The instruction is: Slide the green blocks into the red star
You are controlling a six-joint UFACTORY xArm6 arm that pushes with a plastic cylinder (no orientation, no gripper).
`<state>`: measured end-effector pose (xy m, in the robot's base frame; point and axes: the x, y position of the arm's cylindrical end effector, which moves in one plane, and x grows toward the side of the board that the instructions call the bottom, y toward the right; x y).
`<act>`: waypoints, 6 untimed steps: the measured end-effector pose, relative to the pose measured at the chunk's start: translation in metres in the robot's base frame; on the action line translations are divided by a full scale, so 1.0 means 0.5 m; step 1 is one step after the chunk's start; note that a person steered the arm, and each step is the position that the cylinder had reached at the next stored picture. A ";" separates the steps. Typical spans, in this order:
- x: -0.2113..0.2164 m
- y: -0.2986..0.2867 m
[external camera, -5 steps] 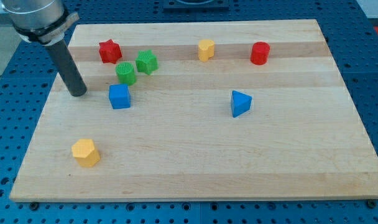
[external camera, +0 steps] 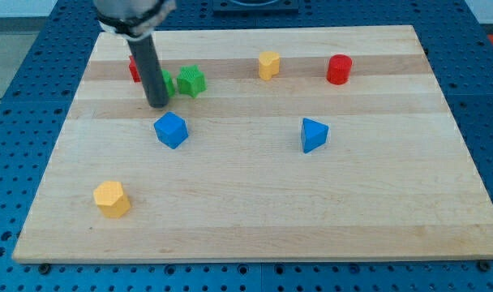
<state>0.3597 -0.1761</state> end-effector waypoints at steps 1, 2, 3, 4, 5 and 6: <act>-0.022 -0.082; -0.005 -0.077; 0.021 -0.002; 0.026 0.067; 0.026 0.125; 0.023 0.139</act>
<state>0.3711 -0.1067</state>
